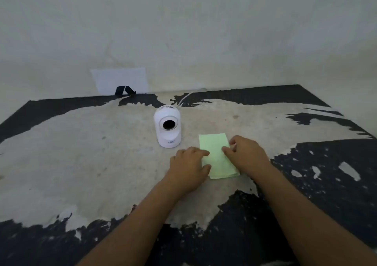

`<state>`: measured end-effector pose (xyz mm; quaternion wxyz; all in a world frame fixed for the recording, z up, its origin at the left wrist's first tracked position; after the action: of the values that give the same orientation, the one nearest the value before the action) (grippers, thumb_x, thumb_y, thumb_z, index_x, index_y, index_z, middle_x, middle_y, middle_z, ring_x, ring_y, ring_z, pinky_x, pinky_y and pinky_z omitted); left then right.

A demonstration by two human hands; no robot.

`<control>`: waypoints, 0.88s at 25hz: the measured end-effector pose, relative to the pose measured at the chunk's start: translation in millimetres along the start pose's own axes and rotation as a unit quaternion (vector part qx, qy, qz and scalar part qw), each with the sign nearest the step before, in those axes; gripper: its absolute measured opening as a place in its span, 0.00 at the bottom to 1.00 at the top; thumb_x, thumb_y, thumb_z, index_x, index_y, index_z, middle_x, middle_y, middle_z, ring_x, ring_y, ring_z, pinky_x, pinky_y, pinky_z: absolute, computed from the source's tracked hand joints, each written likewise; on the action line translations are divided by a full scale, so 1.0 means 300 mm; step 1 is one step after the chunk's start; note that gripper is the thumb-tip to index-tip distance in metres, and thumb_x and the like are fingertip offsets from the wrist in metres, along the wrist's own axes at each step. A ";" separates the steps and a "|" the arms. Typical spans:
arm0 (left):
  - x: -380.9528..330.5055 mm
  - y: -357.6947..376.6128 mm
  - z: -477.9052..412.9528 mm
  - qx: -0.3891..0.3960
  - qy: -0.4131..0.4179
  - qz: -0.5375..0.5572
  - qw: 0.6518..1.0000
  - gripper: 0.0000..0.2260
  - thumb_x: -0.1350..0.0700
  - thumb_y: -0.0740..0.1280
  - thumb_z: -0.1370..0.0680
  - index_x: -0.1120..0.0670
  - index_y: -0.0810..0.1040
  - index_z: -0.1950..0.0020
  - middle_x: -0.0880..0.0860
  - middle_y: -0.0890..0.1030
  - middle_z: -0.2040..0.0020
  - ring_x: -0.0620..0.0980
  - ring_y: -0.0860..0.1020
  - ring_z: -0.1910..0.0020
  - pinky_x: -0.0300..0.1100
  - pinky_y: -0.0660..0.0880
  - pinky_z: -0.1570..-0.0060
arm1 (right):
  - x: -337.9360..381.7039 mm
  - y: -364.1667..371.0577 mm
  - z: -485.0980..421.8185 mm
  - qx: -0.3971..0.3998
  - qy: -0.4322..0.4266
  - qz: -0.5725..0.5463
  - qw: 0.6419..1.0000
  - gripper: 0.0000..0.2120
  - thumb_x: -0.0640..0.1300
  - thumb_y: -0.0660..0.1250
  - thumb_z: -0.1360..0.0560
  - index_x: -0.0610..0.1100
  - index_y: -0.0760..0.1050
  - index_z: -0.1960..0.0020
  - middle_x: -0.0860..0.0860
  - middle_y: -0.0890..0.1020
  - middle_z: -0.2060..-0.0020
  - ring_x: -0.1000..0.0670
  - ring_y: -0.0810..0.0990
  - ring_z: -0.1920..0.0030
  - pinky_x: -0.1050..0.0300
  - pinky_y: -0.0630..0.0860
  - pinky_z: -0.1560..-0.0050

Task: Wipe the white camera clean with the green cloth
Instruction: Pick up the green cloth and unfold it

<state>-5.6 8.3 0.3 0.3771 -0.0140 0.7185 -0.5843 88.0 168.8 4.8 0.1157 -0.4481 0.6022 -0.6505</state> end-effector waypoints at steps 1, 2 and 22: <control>-0.002 0.013 0.003 0.007 0.005 -0.052 0.999 0.20 0.45 0.61 0.24 0.45 0.69 0.32 0.50 0.69 0.31 0.56 0.65 0.34 0.52 0.61 0.37 | 0.000 0.003 0.004 -0.001 0.010 0.038 0.999 0.17 0.58 0.62 0.26 0.46 0.74 0.49 0.49 0.79 0.58 0.46 0.77 0.57 0.51 0.75 0.57; -0.005 0.022 0.007 0.001 0.011 -0.090 0.996 0.20 0.44 0.60 0.24 0.44 0.69 0.32 0.49 0.68 0.31 0.55 0.63 0.34 0.52 0.60 0.38 | 0.004 0.005 0.005 -0.002 0.013 0.077 0.997 0.18 0.60 0.62 0.27 0.46 0.74 0.50 0.50 0.79 0.58 0.46 0.77 0.57 0.50 0.75 0.57; -0.002 -0.158 0.095 -0.047 -0.172 0.644 0.744 0.19 0.53 0.68 0.24 0.50 0.69 0.35 0.56 0.81 0.44 0.54 0.83 0.53 0.54 0.80 0.51 | 0.232 -0.123 0.092 0.102 -0.023 -0.533 0.839 0.16 0.41 0.68 0.26 0.59 0.71 0.45 0.45 0.86 0.57 0.43 0.85 0.57 0.44 0.83 0.59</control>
<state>-9.3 -30.1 40.0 0.7799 0.3335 0.5062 -0.1559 82.5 111.0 64.9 -0.1898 -0.7007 0.1974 -0.6588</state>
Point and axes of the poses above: each hand's wrist, its own z-axis away from the middle knuckle, its own y-axis out of the palm, x = y × z, the point moved 1 cm from there along -z, towards the middle knuckle
